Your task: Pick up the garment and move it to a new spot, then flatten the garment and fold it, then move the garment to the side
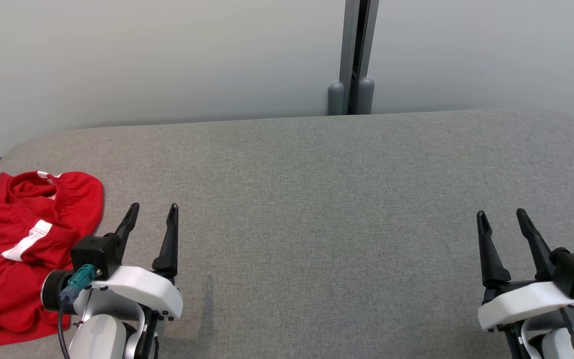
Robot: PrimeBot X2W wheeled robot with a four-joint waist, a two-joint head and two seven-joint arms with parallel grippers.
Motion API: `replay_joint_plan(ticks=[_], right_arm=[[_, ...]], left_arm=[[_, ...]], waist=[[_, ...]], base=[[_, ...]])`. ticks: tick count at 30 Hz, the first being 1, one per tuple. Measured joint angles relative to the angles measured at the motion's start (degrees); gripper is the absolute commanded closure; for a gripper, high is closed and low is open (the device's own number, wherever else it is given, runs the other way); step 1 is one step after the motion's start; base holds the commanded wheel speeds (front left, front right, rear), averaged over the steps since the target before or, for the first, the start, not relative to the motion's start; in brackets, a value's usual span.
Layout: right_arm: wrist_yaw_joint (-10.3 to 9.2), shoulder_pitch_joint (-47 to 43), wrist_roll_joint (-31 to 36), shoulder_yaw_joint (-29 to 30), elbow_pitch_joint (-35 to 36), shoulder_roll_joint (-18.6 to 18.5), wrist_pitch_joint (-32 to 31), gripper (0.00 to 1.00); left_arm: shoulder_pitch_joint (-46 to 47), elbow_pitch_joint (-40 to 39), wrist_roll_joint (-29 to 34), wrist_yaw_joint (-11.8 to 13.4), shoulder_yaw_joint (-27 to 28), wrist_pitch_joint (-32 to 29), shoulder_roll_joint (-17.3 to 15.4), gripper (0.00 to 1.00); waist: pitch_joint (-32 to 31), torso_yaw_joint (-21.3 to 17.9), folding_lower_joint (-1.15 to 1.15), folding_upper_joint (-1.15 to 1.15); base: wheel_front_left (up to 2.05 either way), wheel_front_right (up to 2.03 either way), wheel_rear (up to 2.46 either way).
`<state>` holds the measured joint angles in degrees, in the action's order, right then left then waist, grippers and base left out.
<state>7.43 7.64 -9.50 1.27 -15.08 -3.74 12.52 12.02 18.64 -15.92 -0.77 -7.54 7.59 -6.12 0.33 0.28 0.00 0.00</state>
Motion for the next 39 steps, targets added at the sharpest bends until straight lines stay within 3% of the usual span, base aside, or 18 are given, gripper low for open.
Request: replay_joint_plan(ticks=[11,29,39], right_arm=[[0.00,-0.41,2.78,-0.66,-0.08,0.46,2.18,0.00],[0.00,-0.60,2.44,-0.01,-0.21,0.55,2.18,0.00],[0.00,-0.32,2.45,-2.32,0.93,0.51,2.14,0.00]], left_arm=[[-0.10,0.62,2.57,0.36,0.36,-0.25,-0.09,0.00],[-0.10,1.59,1.35,0.35,-0.26,0.44,-0.09,0.00],[0.56,1.94,0.68,0.93,-0.15,1.07,-0.42,0.00]], waist=[[-0.34,0.31,0.00,0.00],[-0.53,1.20,0.00,0.00],[-0.06,6.02,0.00,0.00]], base=[[0.00,0.00,0.00],[0.00,0.00,0.00],[0.00,0.00,0.00]])
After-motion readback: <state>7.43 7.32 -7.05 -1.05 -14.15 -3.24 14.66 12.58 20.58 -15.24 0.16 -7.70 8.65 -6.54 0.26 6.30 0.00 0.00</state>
